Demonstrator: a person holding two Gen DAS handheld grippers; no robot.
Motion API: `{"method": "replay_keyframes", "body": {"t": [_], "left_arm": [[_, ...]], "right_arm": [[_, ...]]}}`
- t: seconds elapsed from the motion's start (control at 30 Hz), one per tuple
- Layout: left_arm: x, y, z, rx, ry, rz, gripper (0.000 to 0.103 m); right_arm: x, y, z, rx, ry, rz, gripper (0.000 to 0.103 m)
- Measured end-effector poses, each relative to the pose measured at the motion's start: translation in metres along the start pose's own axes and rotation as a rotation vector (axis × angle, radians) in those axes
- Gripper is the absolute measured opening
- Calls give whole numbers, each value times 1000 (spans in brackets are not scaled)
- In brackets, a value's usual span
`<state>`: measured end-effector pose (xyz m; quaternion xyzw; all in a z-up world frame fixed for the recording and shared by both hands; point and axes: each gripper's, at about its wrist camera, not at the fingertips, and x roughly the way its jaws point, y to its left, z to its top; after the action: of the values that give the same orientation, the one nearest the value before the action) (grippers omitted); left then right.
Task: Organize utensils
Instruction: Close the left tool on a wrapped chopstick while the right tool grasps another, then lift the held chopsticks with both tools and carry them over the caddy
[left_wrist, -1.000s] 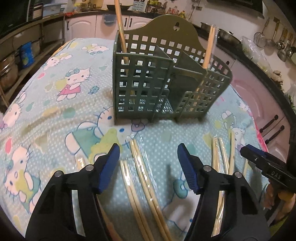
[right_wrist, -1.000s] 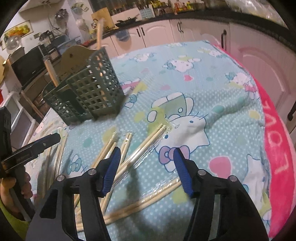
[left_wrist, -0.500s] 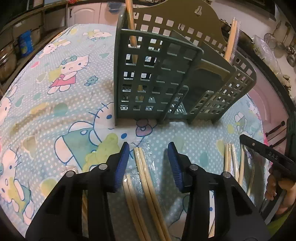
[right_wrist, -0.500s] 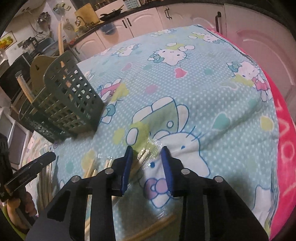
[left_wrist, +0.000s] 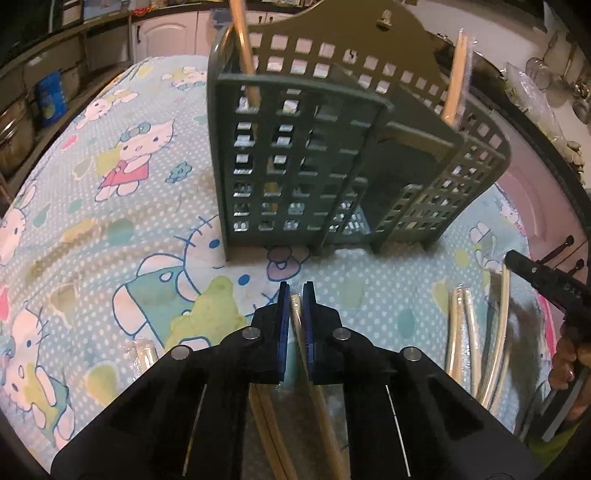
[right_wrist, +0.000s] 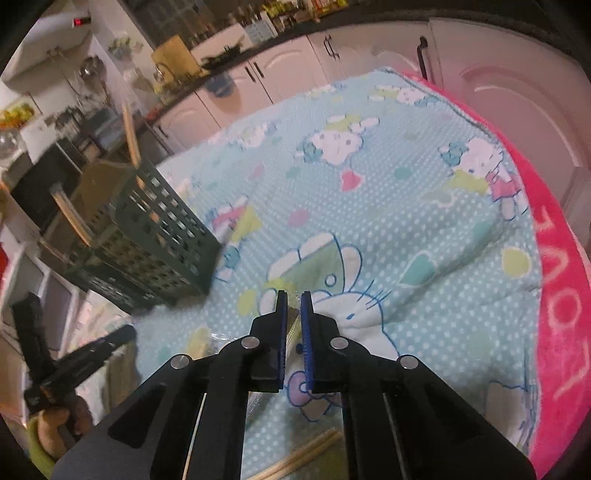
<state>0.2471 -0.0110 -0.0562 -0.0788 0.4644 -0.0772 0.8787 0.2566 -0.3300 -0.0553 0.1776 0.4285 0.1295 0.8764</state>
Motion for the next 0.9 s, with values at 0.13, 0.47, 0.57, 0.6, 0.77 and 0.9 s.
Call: {"method": "replay_keyframes", "body": {"t": [0.13, 0.47, 0.57, 0.6, 0.77, 0.9], "left_arm": [[-12, -2, 3, 2, -36, -27, 2], [-57, -21, 19, 49, -141, -100, 1], [-71, -27, 22, 62, -166, -110, 1], [-74, -28, 23, 64, -173, -111, 1], [-95, -29, 26, 63, -210, -133, 1], [-111, -31, 30, 68, -237, -149, 1]], "right_arm": [[-22, 4, 1, -11, -47, 20, 6], [-72, 26, 3, -71, -176, 19, 2], [-81, 31, 4, -83, -193, 26, 2], [-85, 33, 5, -90, -202, 26, 2], [-100, 45, 5, -121, -229, 44, 2], [-109, 58, 6, -148, -246, 58, 2]]}}
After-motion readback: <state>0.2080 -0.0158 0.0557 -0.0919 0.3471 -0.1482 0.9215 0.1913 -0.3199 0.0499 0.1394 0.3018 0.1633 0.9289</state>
